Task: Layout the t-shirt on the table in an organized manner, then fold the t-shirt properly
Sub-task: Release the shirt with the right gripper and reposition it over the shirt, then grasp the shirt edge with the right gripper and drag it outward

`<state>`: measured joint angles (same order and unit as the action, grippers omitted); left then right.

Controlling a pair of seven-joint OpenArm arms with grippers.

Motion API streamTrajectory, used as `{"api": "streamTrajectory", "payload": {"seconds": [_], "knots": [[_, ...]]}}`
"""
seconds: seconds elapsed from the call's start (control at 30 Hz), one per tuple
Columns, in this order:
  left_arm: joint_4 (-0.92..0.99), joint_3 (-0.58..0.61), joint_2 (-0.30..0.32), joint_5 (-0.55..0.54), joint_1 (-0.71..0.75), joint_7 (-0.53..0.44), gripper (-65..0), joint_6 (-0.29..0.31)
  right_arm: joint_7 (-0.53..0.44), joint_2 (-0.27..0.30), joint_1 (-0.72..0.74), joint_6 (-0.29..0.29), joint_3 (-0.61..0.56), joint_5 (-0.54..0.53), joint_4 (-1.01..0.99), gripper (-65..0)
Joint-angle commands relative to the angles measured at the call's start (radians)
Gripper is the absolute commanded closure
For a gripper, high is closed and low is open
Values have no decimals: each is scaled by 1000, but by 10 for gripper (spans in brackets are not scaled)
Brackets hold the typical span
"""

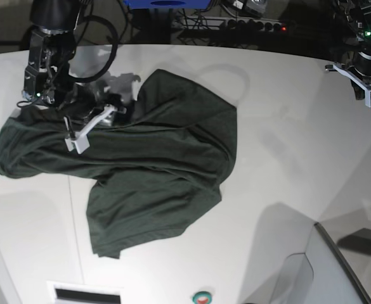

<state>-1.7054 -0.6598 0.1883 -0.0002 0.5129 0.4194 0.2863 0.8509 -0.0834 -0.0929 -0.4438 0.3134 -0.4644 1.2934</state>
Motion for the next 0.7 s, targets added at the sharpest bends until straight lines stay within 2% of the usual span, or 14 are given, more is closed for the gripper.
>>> {"api": "streamTrajectory", "payload": {"seconds": [0.0,0.07,0.1,0.27,0.5,0.67], "knots": [[-14,-7,14,-1,3,-18,0,-8,9,6,-8,3,2,0,7,-188],[-14,-7,14,-1,3,-18,0,-8,8,9,-26,3,2,0,7,-20],[-14,-7,14,-1,3,-18,0,-8,9,9,-32,3,2,0,9,0],[-14,-1,14,-1,3,-18,0,-8,11,33,-89,0,2,0,58,-8],[-14,2,14,-1,-4,-18,0,-8,12,38,-284,1,2,2,349,-8],[-14,42,17,-1,-7,-18,0,-8,12,38,-328,1,2,2,375,-8]]}}
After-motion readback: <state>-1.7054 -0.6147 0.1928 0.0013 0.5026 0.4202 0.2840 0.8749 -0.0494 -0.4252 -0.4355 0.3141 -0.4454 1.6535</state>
